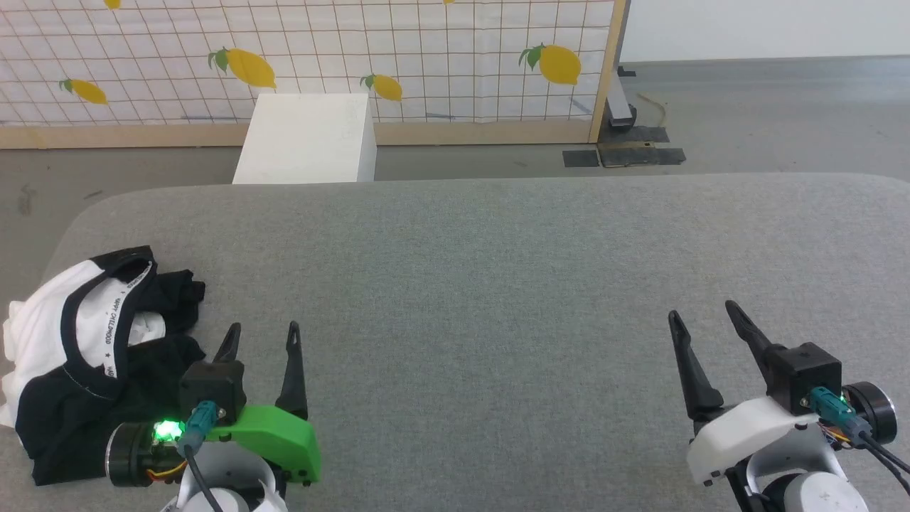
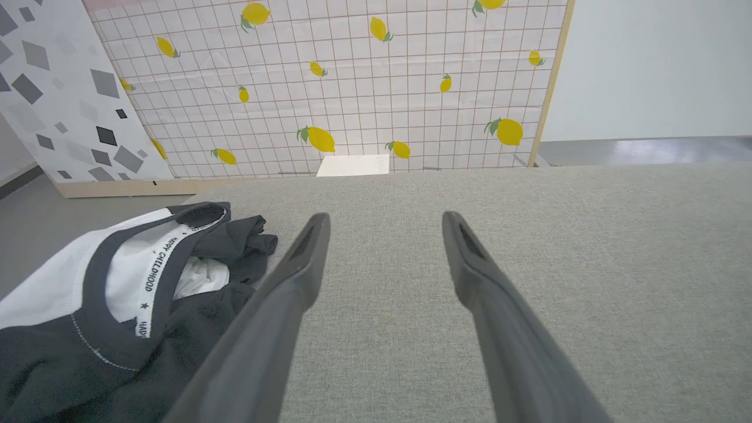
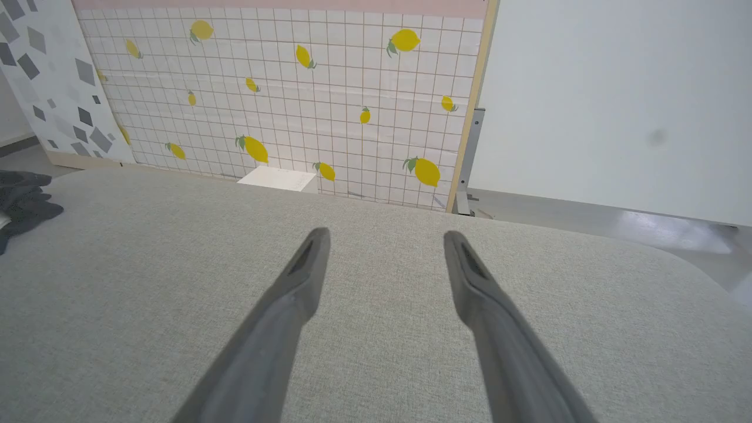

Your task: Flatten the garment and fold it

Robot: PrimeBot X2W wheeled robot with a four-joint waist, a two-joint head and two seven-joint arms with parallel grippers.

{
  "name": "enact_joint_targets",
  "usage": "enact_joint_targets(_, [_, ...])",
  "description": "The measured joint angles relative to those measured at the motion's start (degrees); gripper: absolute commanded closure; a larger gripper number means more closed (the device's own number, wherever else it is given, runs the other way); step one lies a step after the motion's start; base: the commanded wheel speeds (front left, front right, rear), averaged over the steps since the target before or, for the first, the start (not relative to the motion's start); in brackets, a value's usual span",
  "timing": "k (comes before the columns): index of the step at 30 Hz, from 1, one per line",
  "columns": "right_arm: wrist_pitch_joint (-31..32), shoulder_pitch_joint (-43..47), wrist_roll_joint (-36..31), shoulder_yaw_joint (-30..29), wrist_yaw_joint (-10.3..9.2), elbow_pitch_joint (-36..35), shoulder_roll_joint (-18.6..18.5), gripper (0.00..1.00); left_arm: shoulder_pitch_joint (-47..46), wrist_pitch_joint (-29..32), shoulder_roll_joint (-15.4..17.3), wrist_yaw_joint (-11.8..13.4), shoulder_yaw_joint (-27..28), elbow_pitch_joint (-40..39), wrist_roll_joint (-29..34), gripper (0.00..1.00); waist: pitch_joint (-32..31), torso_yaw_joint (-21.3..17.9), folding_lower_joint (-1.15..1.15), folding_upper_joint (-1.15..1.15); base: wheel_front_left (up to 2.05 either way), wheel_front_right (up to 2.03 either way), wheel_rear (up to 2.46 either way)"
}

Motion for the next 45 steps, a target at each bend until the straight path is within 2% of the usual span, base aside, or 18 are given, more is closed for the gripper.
enact_joint_targets(24, [-2.63,0.0,2.25,-0.86,0.0,1.9,0.0,0.0,-0.01,-2.55,0.0,0.04,-0.11,1.66,-1.44,0.0,0.1,1.5,0.0,0.0,0.0,0.0,0.0])
enact_joint_targets(45, [-5.14,0.03,4.24,-0.89,0.0,3.74,0.01,0.0,-0.01,-5.14,0.0,0.27,0.3,3.08,-2.87,0.0,0.11,8.35,0.0,0.0,0.0,0.0,0.0])
